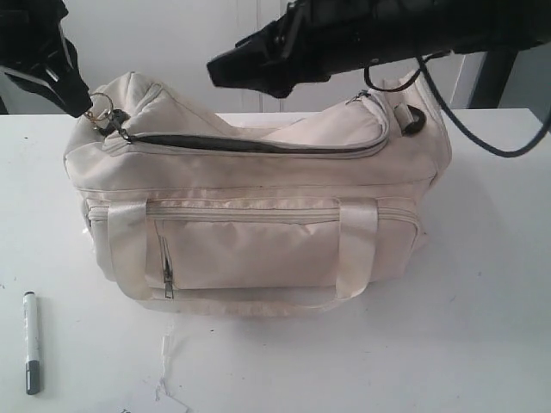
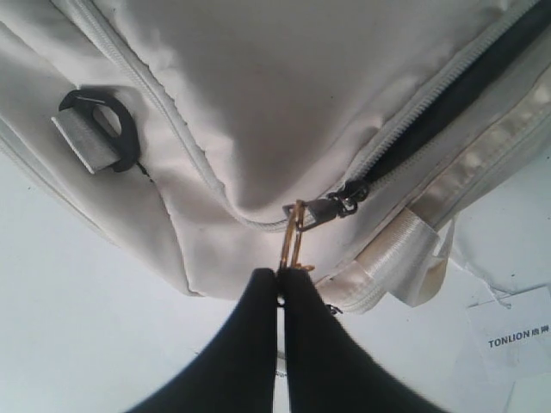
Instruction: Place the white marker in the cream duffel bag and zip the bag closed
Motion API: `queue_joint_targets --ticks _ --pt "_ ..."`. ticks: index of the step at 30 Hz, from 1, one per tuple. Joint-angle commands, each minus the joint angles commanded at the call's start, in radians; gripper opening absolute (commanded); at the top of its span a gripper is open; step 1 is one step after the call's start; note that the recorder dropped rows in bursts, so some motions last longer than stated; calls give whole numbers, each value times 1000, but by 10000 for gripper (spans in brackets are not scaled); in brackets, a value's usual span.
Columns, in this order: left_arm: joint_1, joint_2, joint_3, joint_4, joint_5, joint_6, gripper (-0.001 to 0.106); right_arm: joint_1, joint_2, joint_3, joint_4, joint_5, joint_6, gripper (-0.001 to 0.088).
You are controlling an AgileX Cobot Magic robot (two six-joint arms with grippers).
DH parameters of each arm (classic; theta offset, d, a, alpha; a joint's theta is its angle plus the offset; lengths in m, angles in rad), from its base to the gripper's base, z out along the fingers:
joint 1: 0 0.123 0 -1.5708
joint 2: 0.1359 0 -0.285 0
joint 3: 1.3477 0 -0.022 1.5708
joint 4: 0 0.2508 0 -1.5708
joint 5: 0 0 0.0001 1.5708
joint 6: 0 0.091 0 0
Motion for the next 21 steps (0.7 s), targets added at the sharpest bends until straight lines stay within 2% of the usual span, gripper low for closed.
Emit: queue_joint_targets --ticks 3,5,15,21 --pt "0 0 0 0 0 4 0 51 38 -82 -265 23 169 554" --pt "0 0 0 0 0 4 0 84 69 -133 -357 45 217 554" --pt "0 0 0 -3 0 4 0 143 203 -246 -371 -51 215 553" --pt "0 0 0 -5 0 4 0 153 229 -259 -370 -120 190 457"
